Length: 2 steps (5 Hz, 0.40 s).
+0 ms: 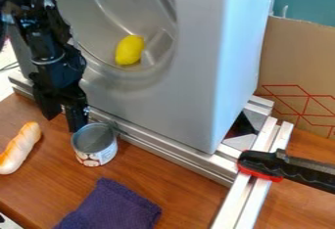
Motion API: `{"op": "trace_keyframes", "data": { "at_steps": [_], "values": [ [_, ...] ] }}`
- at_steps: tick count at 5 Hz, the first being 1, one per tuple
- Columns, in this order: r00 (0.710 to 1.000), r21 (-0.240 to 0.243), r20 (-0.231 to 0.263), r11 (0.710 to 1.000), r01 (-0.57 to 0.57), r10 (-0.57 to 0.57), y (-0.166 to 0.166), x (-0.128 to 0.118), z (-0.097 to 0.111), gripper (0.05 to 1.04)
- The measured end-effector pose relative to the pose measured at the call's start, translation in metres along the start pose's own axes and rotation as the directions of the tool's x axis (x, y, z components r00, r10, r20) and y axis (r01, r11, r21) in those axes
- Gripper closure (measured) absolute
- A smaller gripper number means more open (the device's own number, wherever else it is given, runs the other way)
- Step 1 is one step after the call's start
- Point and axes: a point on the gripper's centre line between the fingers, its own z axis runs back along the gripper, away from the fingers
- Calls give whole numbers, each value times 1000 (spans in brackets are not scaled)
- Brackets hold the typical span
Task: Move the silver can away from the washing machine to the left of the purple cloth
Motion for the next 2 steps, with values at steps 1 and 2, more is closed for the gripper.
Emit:
{"op": "trace_keyframes", "data": {
  "at_steps": [1,2],
  "values": [
    [1000,-16,-5,1000,-12,12,-1,3,-17,85],
    [1000,-28,-8,999,-22,22,0,8,-29,85]
  ]
}}
